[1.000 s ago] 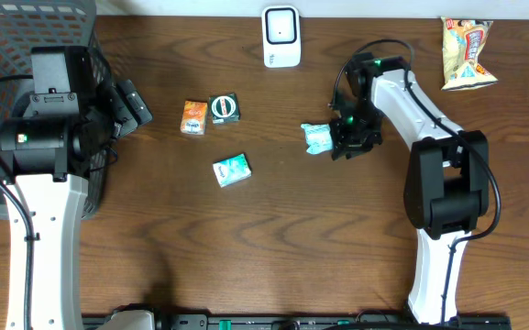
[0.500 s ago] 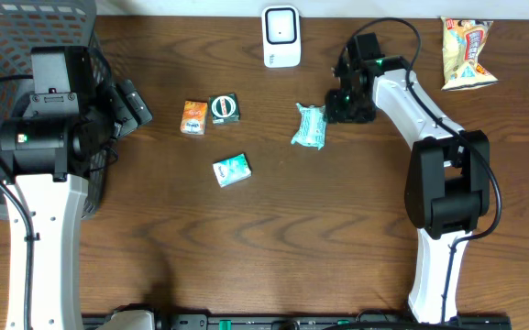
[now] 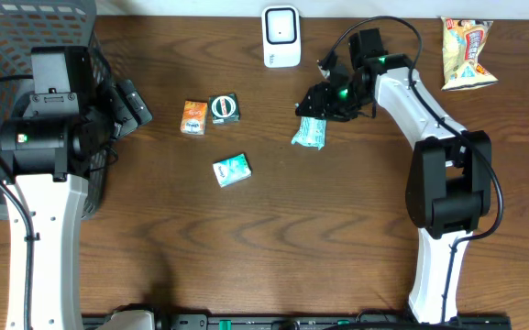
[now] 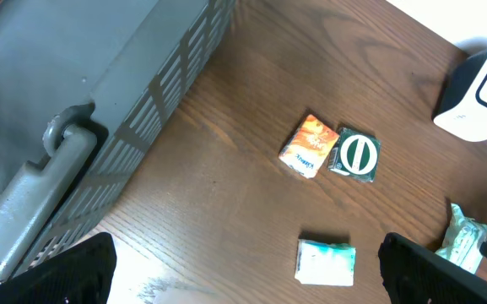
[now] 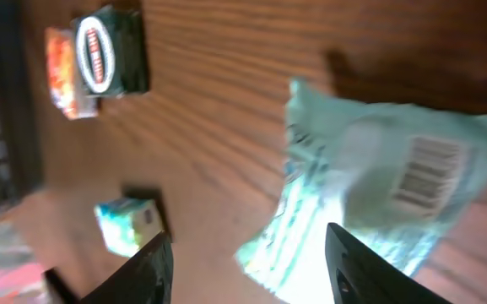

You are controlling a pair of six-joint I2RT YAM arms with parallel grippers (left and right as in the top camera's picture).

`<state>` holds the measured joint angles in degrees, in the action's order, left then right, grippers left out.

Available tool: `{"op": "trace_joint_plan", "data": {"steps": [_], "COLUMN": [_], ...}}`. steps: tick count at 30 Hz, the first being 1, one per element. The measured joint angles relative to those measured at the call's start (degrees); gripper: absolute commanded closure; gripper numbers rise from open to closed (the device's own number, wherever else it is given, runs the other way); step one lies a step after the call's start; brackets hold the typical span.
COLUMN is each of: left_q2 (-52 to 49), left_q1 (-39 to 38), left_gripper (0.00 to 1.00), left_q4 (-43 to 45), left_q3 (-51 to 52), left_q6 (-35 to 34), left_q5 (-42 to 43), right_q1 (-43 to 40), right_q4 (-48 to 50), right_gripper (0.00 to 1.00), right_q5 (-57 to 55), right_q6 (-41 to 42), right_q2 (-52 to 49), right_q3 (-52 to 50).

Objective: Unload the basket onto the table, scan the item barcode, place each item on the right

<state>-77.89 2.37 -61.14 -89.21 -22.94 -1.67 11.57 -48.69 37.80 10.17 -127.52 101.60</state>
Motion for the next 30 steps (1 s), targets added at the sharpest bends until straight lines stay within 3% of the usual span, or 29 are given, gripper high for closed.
{"op": "trace_joint_plan", "data": {"steps": [5, 8, 19, 30], "left_q2": [0.0, 0.0, 0.0, 0.0], "left_q1": [0.0, 0.0, 0.0, 0.0], "left_gripper": [0.02, 0.02, 0.02, 0.02], "left_q4": [0.0, 0.0, 0.0, 0.0], "left_q3": [0.0, 0.0, 0.0, 0.0], "left_q6": [0.0, 0.0, 0.0, 0.0], "left_q5": [0.0, 0.0, 0.0, 0.0], "right_q1": [0.4, 1.5, 11.4, 15.0], "right_q4": [-0.1, -0.4, -1.3, 0.0], "right_gripper": [0.55, 0.54, 0.5, 0.55], "right_q5": [1.0, -1.4, -22.5, -33.1], "right_q6": [-0.1, 0.1, 4.4, 10.8], "right_q2": [0.1, 0.1, 0.2, 0.2], "right_q3": [0.0, 0.0, 0.0, 0.0]}}
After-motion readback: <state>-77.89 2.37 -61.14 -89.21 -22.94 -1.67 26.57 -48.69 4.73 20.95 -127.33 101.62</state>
